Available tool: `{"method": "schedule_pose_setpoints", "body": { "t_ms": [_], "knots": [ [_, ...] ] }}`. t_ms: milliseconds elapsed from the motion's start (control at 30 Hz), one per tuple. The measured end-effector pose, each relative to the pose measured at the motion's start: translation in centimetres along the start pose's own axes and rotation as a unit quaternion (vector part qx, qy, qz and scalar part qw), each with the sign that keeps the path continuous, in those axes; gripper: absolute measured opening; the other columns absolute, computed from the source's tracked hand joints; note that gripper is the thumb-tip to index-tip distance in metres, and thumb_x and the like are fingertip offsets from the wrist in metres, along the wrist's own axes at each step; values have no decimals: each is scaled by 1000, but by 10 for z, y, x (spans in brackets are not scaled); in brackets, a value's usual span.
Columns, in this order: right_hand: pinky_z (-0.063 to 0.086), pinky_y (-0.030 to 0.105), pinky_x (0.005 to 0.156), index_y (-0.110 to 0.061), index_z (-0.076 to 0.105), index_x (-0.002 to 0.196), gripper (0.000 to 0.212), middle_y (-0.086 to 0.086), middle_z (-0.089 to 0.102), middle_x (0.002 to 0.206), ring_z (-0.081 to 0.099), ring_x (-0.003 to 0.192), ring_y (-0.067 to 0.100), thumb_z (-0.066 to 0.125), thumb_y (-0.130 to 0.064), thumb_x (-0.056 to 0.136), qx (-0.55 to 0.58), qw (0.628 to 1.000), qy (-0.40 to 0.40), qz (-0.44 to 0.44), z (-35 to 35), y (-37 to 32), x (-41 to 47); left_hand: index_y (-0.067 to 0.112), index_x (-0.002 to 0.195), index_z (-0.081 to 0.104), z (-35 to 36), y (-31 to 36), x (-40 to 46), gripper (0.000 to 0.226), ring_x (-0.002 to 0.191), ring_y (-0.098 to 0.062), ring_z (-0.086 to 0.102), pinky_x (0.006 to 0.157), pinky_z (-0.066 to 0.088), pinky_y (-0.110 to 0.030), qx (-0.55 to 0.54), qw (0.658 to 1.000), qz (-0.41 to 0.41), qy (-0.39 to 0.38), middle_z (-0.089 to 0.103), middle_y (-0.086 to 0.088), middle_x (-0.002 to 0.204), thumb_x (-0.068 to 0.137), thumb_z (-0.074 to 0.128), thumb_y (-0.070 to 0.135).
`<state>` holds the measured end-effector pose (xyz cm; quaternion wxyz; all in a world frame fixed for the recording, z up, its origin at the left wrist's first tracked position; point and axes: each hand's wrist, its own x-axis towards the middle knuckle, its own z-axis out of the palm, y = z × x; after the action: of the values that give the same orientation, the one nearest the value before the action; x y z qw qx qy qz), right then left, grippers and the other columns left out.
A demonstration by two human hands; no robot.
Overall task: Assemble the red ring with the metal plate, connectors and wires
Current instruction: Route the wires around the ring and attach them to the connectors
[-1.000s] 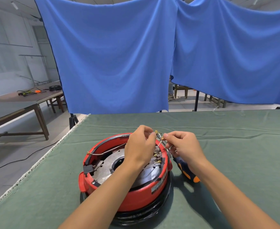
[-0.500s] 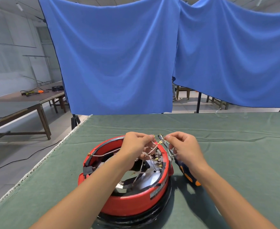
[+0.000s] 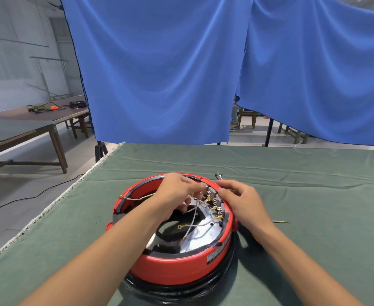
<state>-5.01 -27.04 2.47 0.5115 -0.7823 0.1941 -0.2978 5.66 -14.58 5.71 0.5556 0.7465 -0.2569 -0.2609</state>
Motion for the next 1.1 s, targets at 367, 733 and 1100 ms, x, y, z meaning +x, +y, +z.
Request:
{"method": "schedule_pose_setpoints", "body": {
  "t_ms": [367,733,1100],
  "knots": [
    [47,9,53,-39,69,78,39,-19,72,70,66,62,-4,53,-6,93,64,997,-29,-13,2,0,-2,3,81,71,-1,-4,1,17,38,-7,31,34,24,-14,89,994,-47,-36,50,2,57,90,61,14],
    [48,9,59,-40,69,75,42,-21,72,72,67,67,-4,51,-7,93,52,998,-26,-22,2,2,-1,6,59,56,3,16,9,32,38,-13,25,37,23,-16,183,980,-70,-32,35,0,40,87,66,17],
    [48,10,58,-39,67,80,38,-23,71,72,67,69,-4,51,-8,94,52,998,-31,-27,1,2,-1,10,58,57,4,6,8,34,26,-6,28,35,25,-15,175,983,-58,-17,38,10,30,89,63,19]
  ]
}}
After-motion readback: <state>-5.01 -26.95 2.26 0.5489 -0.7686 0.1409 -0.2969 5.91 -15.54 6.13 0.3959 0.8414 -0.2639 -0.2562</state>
